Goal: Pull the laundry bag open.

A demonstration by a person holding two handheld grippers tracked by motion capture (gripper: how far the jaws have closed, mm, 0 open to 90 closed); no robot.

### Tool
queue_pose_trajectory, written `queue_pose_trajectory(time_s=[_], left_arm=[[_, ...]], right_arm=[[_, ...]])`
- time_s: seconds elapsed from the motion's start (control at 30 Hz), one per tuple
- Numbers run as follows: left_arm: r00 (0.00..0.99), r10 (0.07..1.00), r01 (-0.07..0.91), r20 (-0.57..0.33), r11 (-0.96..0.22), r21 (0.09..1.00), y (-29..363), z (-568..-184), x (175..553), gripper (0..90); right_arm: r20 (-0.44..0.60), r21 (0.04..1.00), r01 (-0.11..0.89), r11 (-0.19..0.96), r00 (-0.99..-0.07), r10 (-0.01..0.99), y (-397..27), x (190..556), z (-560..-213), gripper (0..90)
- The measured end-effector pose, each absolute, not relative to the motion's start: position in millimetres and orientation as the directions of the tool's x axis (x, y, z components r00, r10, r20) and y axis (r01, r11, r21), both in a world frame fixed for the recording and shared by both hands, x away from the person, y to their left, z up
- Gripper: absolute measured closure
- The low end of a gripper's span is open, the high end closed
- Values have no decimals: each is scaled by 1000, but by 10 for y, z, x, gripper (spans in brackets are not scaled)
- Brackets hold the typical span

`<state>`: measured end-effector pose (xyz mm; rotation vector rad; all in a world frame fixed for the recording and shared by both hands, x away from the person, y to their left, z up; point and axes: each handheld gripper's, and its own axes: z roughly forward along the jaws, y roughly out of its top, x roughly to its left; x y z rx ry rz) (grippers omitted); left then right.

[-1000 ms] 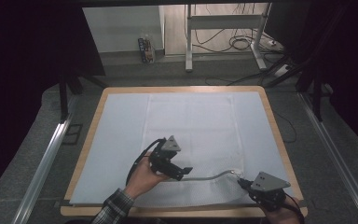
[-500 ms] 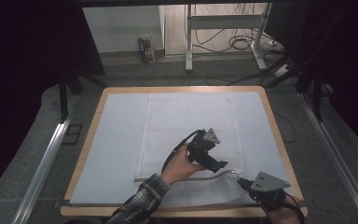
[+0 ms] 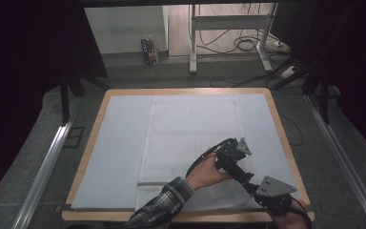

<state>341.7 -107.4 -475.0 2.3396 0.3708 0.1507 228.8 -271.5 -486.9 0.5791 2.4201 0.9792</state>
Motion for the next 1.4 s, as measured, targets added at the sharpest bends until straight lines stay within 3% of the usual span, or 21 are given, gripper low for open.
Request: queue_pose_trajectory(time_s=[0.17,0.5,0.57,0.67,0.77,0.87,1.03,1.27,1.4], left_arm=[[945,327,244,-19,-664,707,-958,-4721,3419,65],[925,378,251,37,-681,688,-596,-4646,3378,107],[923,385,273,1,-658,701,-504,-4677,3393,142],[936,347,282,-59,-640,715,-411,-4709,3413,278],[957,264,267,-118,-650,712,-392,-4755,3408,402],[975,190,216,-115,-687,694,-441,-4797,3368,475],[989,120,143,-81,-731,667,-562,-4892,3308,486],[990,90,143,-112,-717,682,-571,-4905,3314,674],[988,81,148,-129,-714,685,-568,-4895,3309,705]], right_arm=[[-259,725,200,659,-807,530,-2704,2284,-4867,872],[-264,727,205,656,-798,542,-2717,2283,-4860,872],[-266,726,203,657,-798,541,-2719,2285,-4861,871],[-265,728,204,654,-797,543,-2723,2282,-4858,871],[-264,731,202,652,-797,543,-2723,2280,-4854,871],[-265,730,202,652,-797,543,-2725,2280,-4853,871],[-268,731,198,654,-798,541,-2729,2276,-4851,870],[-270,729,196,655,-798,539,-2735,2281,-4852,869],[-271,729,196,656,-798,539,-2736,2281,-4852,868]])
